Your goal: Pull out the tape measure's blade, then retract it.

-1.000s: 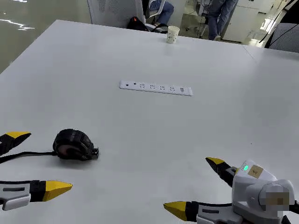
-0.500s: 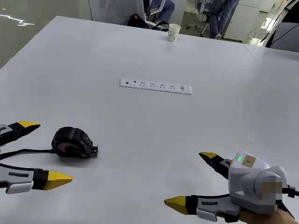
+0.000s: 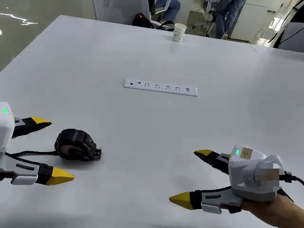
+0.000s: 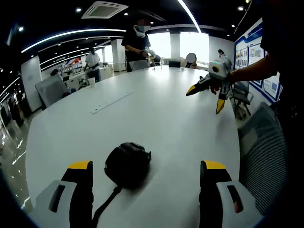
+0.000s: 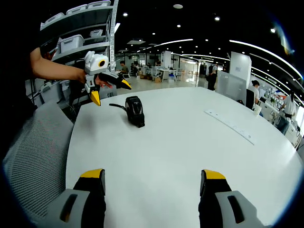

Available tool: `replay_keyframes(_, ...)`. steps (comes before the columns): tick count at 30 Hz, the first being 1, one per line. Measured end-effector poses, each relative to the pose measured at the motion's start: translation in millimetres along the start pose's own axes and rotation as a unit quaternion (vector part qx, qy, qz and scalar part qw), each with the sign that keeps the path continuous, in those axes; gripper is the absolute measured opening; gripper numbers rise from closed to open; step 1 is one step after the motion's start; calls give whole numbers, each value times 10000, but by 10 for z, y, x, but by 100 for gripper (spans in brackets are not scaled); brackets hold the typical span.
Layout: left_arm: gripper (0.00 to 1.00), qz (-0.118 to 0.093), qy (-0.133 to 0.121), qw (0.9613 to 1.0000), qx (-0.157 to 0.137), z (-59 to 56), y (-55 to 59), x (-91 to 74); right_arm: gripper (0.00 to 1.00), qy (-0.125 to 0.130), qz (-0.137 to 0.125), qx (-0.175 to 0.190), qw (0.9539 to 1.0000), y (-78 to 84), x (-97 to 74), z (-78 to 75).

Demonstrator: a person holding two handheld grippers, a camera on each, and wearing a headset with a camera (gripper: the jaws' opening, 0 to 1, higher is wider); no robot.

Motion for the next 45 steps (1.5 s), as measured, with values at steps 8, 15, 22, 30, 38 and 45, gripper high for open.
replay_keyframes(8, 88, 109, 160, 9997, 159, 38, -15, 92, 77, -257, 130, -172, 9994, -33, 94, -79)
replay_keyframes(15, 85, 232, 332, 9986, 332, 86, -5, 175, 72, -453, 203, -335, 9982, -82, 194, -134)
replay_keyframes(22, 82, 341, 438, 9973, 475, 130, -7, 244, 70, -592, 242, -466, 9969, -145, 292, -182)
replay_keyframes(30, 77, 475, 607, 9949, 646, 140, 5, 338, 63, -793, 277, -683, 9941, -251, 437, -262)
replay_keyframes(38, 68, 663, 780, 9906, 906, 205, 14, 452, 56, -998, 308, -863, 9908, -341, 642, -339)
replay_keyframes(45, 59, 869, 897, 9850, 1186, 325, -16, 515, 50, -1208, 350, -1033, 9867, -423, 815, -373)
Point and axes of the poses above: the centre of the closed fingertips' face, and the gripper's own axes: x roughly forward along the fingers, z roughly to its left, y roughly out of its underside, the point moved 9 cm from there along -x, roughly backward along the fingers, and after that the axes turned 10 degrees about -y, right-handed, at the moved point
